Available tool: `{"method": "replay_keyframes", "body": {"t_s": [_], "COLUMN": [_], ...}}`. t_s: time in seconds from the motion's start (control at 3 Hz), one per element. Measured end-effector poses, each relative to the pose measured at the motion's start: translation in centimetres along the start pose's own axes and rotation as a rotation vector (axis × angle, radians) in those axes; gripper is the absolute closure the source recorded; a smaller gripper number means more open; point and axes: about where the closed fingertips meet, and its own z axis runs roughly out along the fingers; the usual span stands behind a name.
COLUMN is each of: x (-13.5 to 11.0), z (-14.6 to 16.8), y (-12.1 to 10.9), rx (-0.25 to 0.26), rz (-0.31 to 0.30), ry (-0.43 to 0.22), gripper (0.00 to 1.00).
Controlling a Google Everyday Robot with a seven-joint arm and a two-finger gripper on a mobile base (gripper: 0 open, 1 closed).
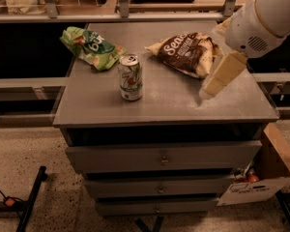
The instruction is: Knock 7up can over
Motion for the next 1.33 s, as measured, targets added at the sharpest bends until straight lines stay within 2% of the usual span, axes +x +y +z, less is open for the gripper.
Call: {"method": "replay_keyframes", "body": {"t_s": [0.33, 0.67, 1.0, 1.33], "x": [-3.2, -3.2, -3.7, -5.7], "z": [3.9, 3.9, 4.1, 6.1], "y": [-1.8, -1.7, -1.6, -1.5], "rx": [0.003, 0.003, -0.012, -0.058], "rz": [0.009, 0.008, 0.019, 0.037], "ry": [-0.139, -0.138, -0.168, -0.288], "gripper": [0.00, 0.00, 0.00, 0.00]}}
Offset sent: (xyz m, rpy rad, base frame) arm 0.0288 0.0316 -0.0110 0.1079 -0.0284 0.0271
